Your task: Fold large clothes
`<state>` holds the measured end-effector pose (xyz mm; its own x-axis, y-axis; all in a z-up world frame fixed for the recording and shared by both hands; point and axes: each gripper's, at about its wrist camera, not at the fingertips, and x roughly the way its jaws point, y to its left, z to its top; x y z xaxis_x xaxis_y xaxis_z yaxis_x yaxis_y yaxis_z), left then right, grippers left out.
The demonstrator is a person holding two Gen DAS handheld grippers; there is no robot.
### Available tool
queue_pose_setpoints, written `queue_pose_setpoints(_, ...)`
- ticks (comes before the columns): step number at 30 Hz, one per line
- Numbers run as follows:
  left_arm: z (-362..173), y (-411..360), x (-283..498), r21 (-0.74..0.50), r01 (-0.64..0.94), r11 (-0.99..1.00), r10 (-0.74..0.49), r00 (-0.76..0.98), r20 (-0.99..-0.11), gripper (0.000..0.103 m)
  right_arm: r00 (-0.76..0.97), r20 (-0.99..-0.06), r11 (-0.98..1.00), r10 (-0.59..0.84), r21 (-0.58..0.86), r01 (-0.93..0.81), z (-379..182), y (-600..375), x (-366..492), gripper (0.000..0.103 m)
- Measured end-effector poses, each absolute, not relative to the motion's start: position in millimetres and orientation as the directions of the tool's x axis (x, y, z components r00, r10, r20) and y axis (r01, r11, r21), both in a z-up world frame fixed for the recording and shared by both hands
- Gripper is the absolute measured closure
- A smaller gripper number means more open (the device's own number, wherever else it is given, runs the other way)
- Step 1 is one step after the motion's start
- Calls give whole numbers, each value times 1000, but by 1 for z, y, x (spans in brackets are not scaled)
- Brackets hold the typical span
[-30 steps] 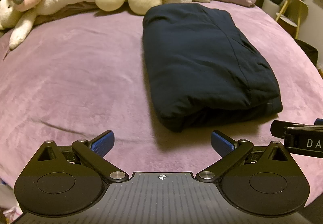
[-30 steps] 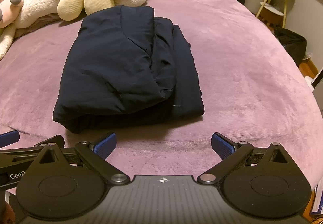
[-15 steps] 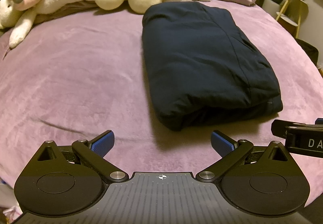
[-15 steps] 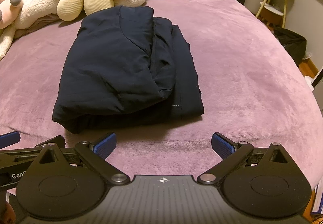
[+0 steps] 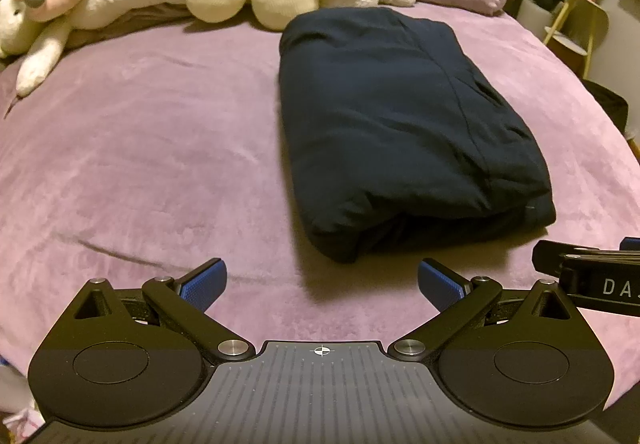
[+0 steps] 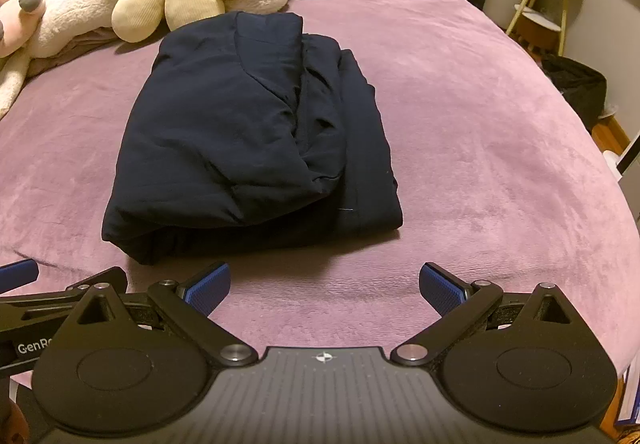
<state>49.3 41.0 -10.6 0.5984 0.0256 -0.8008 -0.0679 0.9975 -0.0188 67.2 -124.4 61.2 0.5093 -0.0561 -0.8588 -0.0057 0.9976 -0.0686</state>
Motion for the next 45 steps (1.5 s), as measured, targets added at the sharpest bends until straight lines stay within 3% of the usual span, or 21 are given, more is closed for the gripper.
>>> queue_pose_setpoints(45,-5,38,49,7,-46,999,35,629,-777,0,531,-845,997,-57,-74,-10,69,-124,66,2)
